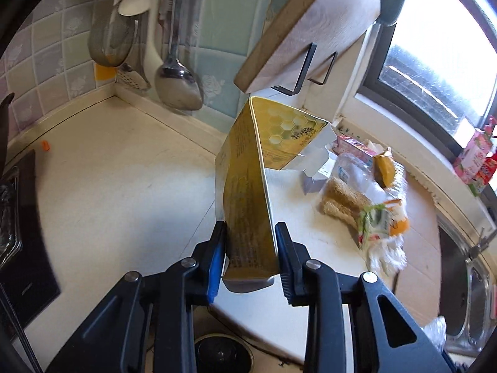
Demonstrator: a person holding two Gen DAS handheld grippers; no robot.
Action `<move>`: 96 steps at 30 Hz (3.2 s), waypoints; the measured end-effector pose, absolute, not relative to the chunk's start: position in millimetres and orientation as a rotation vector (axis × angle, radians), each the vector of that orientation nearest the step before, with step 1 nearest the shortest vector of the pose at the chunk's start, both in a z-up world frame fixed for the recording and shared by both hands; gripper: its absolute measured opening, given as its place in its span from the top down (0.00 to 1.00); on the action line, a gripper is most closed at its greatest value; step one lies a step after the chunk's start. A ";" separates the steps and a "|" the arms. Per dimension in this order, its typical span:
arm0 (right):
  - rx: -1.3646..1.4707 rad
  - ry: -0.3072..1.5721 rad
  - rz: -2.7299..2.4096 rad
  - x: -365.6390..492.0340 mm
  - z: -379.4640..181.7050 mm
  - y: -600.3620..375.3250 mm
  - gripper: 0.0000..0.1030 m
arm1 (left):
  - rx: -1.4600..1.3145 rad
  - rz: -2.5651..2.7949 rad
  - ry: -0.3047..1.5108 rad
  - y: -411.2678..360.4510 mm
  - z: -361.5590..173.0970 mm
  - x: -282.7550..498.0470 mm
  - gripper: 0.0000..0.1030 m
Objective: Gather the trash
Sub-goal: 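Carry both items down over the black bin and open both tools, then raise both tools back toward the trash pile on the counter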
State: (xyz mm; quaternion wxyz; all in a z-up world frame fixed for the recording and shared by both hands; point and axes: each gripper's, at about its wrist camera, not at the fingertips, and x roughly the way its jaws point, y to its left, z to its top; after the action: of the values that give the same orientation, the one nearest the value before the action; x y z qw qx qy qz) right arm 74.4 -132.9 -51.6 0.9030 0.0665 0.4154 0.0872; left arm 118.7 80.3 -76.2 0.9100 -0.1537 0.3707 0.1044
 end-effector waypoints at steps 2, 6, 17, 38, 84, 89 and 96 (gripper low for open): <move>0.120 0.860 0.210 58.0 -50.1 -132.3 0.88 | -0.327 0.175 0.779 84.9 -73.1 86.9 0.72; 0.087 0.895 0.276 24.3 -60.1 -132.1 0.88 | -0.316 0.040 0.860 88.0 -76.9 24.9 0.72; 0.115 1.162 0.333 -1.7 -159.1 -123.8 0.88 | -0.182 -0.133 1.232 74.3 -180.5 -46.6 0.71; 0.034 1.514 0.247 40.6 -418.8 -64.7 0.86 | -0.099 -0.100 1.642 60.4 -479.0 -15.7 0.24; 0.117 0.958 0.314 -5.5 -56.6 -172.8 0.56 | 0.071 0.017 1.016 7.3 -45.3 -10.2 0.21; 0.164 0.881 0.298 -14.9 -35.1 -192.9 0.56 | 0.128 -0.005 0.957 -13.6 -24.7 -7.9 0.19; 0.234 0.817 0.277 -1.5 -12.4 -209.9 0.56 | 0.158 -0.006 0.896 -20.2 5.4 10.8 0.19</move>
State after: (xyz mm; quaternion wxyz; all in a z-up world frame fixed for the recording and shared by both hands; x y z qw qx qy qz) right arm -1.5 -209.9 -12.4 0.9017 0.1132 0.3952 0.1340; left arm 10.8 -20.2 5.4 0.8983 0.0764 0.4326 -0.0029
